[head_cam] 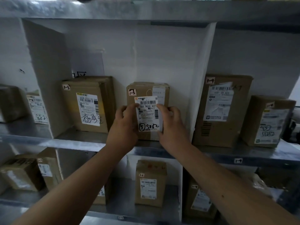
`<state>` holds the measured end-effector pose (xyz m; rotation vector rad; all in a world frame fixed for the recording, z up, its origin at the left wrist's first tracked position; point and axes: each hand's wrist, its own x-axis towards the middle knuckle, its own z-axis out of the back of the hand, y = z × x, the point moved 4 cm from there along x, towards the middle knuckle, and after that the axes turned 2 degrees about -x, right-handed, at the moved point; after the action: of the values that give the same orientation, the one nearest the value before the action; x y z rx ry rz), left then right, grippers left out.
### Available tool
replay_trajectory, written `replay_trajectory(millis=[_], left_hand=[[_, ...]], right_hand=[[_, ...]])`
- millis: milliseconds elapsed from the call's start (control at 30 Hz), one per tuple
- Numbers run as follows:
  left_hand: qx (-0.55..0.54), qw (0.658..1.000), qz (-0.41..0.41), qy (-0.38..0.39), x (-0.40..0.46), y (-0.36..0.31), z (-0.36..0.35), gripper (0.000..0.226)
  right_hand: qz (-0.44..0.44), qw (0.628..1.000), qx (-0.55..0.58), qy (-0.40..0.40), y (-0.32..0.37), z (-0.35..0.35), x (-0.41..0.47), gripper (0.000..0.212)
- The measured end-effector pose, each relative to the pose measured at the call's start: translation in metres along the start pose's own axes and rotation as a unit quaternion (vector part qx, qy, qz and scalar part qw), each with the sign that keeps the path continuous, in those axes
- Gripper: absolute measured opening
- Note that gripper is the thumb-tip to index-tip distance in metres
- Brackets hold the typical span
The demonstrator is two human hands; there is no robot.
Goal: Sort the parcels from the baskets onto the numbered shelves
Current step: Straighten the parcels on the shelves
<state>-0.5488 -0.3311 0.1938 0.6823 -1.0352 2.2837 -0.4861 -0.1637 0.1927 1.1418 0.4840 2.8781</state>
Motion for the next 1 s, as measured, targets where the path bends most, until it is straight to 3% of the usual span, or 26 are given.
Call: replay_trajectory(millis=[333,533,700,867,1000], left_hand=[[0.030,0.999,0.012,-0.017,-0.007,-0.005,-0.005,0.095],[0.073,0.997,0.006,0.030,-0.042,-0.005,0.001,0.090],[0.026,0.998,-0.028,0.052,-0.084,-0.016,0.008,0.082],[0.018,0.997,-0.035,0.069,-0.141,-0.017,0.016,0.067],[-0.012,0.989,-0.063,0.130,-0.182,-0.018,0.004,0.066]], right_hand=[[0.005,0.999,0.036,0.012,-0.009,-0.005,-0.008,0.103],[-0.074,0.992,0.096,0.022,0.002,0.002,-0.042,0.070],[-0.129,0.986,0.101,-0.008,0.021,0.017,-0.081,0.051],[-0.180,0.982,0.056,-0.016,0.034,0.028,-0.137,0.045],[-0.240,0.969,0.048,-0.020,0.038,0.036,-0.196,0.047]])
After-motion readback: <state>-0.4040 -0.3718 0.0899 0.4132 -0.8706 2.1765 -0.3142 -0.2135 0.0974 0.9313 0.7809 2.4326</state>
